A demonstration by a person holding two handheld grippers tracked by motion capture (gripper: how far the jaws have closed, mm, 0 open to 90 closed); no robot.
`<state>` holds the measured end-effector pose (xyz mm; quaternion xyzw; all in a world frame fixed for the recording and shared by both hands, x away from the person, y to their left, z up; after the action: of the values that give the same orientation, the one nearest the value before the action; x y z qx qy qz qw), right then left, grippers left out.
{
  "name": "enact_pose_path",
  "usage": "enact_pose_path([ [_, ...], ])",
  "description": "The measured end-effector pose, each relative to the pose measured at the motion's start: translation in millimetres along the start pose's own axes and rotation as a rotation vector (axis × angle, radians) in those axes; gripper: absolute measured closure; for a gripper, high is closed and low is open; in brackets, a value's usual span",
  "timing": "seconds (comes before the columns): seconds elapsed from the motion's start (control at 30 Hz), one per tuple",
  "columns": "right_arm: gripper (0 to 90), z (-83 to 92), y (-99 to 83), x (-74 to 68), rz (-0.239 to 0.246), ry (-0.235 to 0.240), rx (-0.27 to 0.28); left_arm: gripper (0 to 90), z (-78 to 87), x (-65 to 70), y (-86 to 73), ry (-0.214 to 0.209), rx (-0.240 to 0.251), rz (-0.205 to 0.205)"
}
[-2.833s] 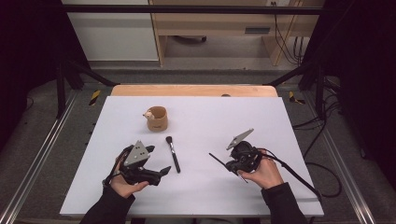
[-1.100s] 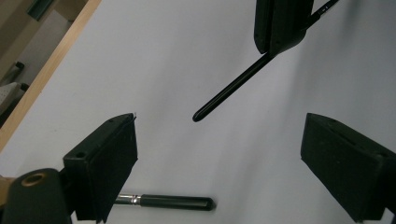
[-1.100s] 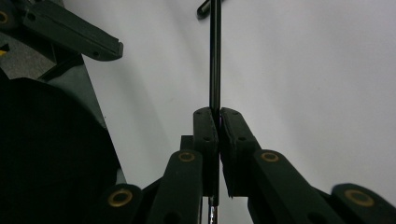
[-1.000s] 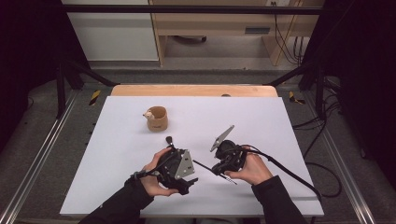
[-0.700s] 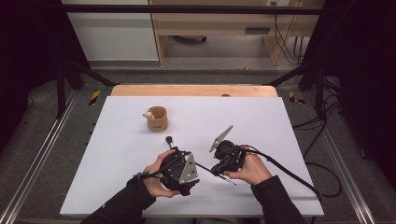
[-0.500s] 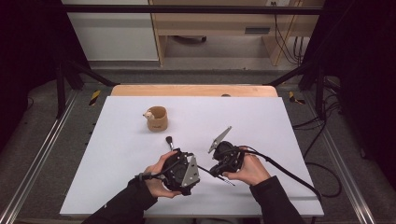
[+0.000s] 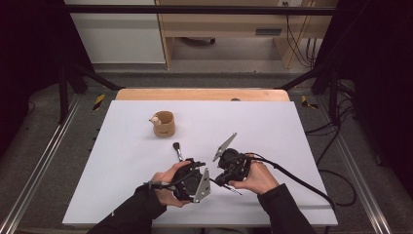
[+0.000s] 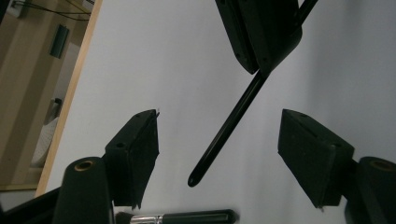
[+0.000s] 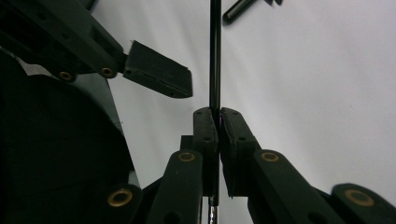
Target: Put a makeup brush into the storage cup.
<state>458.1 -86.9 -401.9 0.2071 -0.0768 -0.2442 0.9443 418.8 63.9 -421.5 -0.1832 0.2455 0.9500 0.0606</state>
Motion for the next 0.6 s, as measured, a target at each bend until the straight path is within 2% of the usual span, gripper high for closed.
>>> enact_pose_path([
  [0.1, 85.6, -0.7, 0.8, -0.4, 0.012, 0.005, 0.004, 32.3, -2.4, 0.9, -0.1, 0.007, 0.004, -0.018],
  [0.33, 85.6, -1.0, 0.5, -1.7, 0.016, 0.011, 0.0, 41.9, -5.3, 3.5, -0.8, 0.022, -0.042, -0.08],
  [0.5, 85.6, -1.7, 0.5, -2.1, 0.019, 0.015, -0.003, 50.8, -6.5, 5.6, 0.0, 0.023, -0.053, -0.113],
  [0.57, 85.6, -1.9, 0.8, -3.3, 0.008, 0.017, -0.005, 51.6, -7.1, 6.3, 0.7, 0.021, -0.059, -0.13],
  [0.6, 85.6, -2.1, 0.6, -2.7, 0.018, 0.016, -0.005, 52.4, -7.6, 6.7, 0.9, 0.02, -0.059, -0.133],
])
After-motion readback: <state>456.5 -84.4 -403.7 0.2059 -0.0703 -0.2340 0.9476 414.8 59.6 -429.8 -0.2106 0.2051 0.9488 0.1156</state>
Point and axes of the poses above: each handheld gripper's, and its own axes: z roughly backward along the jaws, y roughly out of its top, x roughly to its right, the point moved 2 cm from there along -z, roughly forward along the jaws, and after that the axes turned 15 degrees about -y, right-handed, at the moved point
